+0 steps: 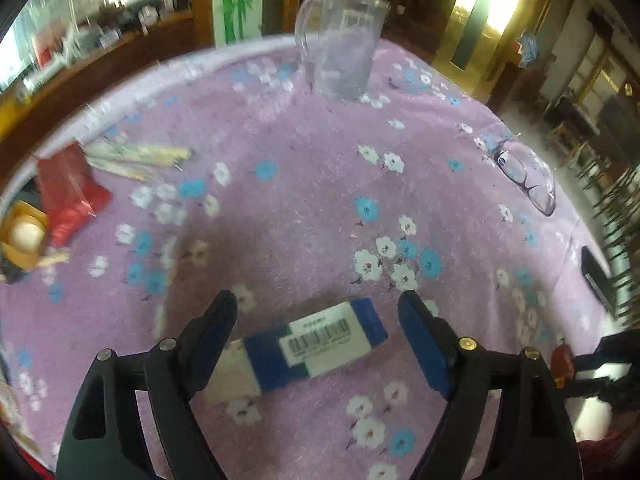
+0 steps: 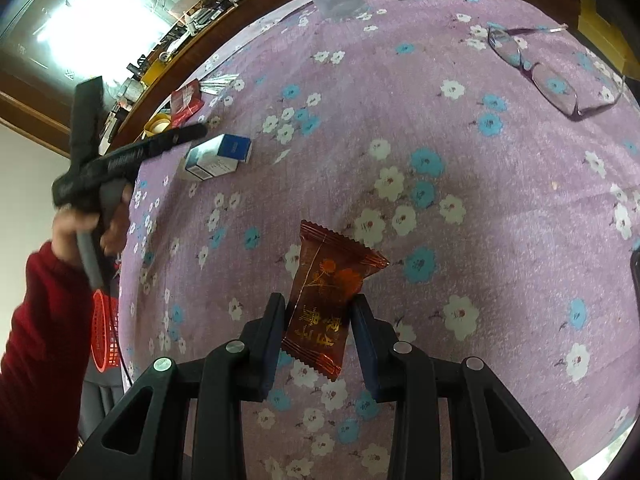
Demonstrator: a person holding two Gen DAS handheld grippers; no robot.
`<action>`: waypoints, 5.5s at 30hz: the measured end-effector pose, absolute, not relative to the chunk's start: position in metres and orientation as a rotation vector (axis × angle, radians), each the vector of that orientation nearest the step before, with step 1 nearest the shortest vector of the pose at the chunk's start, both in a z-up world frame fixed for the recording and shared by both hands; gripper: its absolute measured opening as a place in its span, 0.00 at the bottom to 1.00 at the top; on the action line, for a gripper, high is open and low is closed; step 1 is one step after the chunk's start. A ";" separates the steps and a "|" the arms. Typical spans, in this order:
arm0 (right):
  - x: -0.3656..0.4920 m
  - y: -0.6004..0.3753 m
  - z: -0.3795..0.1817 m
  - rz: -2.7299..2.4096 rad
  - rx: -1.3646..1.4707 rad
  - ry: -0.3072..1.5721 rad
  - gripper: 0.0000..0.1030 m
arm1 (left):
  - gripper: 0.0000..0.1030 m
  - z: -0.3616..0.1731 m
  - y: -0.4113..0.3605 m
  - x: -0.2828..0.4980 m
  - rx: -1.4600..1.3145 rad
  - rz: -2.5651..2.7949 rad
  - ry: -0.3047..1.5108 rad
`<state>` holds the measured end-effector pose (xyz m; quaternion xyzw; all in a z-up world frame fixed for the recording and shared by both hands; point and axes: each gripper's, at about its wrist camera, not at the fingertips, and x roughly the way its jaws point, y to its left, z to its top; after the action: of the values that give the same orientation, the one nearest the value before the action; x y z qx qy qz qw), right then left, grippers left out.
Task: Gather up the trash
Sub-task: 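Grasp the white medicine box with the left tool while the right tool holds the candy wrapper, then carry the medicine box and candy wrapper to the red basket, then open both tools over the red basket to drop the box and wrapper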
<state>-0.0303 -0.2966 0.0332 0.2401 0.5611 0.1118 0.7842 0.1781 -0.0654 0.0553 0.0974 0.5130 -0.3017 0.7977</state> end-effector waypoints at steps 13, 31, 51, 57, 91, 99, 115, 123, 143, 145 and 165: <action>-0.032 -0.308 0.032 0.226 0.532 1.199 0.35 | 0.79 0.034 -0.066 0.113 0.233 -0.625 1.166; -0.033 -0.266 0.050 0.249 0.361 1.163 0.35 | 0.31 0.051 -0.037 0.042 0.022 -0.294 1.014; -0.063 -0.122 0.066 0.337 -0.088 1.080 0.35 | 0.32 0.080 0.054 -0.107 -0.018 -0.107 0.869; -0.070 -0.086 0.075 0.374 -0.129 1.056 0.35 | 0.32 0.091 0.081 -0.121 -0.035 -0.072 0.835; -0.078 0.041 0.112 0.516 -0.249 0.958 0.35 | 0.32 0.127 0.186 -0.147 -0.088 0.064 0.727; -0.083 0.079 0.113 0.583 -0.279 0.952 0.36 | 0.32 0.126 0.221 -0.159 -0.121 0.137 0.727; -0.090 0.143 0.115 0.700 -0.318 0.939 0.36 | 0.32 0.118 0.286 -0.181 -0.186 0.273 0.736; -0.087 0.177 0.116 0.786 -0.306 0.952 0.36 | 0.32 0.110 0.314 -0.186 -0.222 0.331 0.754; -0.048 0.274 0.126 0.940 -0.307 0.975 0.36 | 0.32 0.097 0.374 -0.178 -0.294 0.423 0.778; -0.045 0.283 0.122 0.946 -0.314 0.984 0.36 | 0.32 0.097 0.377 -0.176 -0.296 0.427 0.780; -0.023 0.318 0.097 0.927 -0.341 1.022 0.57 | 0.44 0.089 0.392 -0.163 -0.321 0.449 0.780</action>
<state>-0.0231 0.3185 0.0971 -0.1563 0.4689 0.4256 0.7580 -0.1631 0.3917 0.0889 -0.1546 0.3755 0.2163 0.8879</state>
